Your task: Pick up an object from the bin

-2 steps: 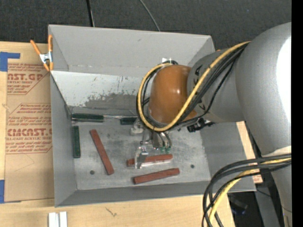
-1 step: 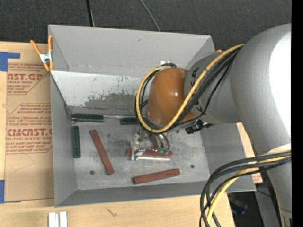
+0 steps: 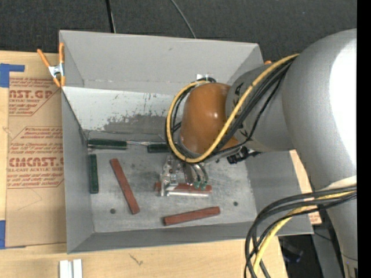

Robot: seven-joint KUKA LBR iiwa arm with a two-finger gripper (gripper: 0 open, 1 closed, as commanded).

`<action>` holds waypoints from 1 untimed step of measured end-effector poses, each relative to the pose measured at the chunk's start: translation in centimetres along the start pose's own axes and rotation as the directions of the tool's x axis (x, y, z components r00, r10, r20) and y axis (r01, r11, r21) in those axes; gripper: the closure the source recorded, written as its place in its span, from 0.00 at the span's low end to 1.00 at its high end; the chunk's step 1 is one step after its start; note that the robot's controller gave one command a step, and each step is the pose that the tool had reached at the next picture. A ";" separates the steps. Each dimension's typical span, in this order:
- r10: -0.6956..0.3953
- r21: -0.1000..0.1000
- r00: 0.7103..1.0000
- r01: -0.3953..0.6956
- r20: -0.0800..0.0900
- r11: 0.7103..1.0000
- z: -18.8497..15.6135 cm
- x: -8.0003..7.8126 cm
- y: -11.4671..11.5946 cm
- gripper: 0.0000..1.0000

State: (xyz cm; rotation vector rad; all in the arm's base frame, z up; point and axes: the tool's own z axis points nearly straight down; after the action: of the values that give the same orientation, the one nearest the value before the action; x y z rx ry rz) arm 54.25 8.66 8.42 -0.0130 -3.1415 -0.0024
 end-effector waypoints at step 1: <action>0.026 0.001 1.000 -0.026 -0.002 1.000 -3.3 0.2 0.6 1.00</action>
Offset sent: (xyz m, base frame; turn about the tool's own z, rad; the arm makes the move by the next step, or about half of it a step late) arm 0.0077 0.0009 0.0458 0.0085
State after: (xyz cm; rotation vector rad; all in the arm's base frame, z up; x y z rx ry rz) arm 54.08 9.30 11.75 -0.0536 -3.1385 -0.0012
